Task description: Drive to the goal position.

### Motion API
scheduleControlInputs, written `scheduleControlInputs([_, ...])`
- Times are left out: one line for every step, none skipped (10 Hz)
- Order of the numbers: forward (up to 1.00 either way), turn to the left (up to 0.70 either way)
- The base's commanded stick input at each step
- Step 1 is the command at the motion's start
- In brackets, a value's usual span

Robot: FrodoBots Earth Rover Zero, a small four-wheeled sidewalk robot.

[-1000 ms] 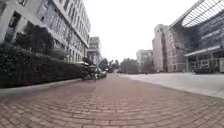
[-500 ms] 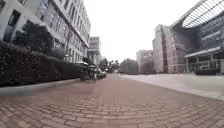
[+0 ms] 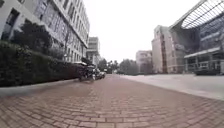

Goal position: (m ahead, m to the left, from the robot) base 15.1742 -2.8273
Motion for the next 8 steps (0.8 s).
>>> scheduleControlInputs([0.45,0.00])
scheduleControlInputs([0.45,0.00])
scheduleControlInputs([0.45,0.00])
scheduleControlInputs([0.45,0.00])
scheduleControlInputs([0.45,0.00])
scheduleControlInputs([0.45,0.00])
scheduleControlInputs([0.45,0.00])
scheduleControlInputs([0.45,0.00])
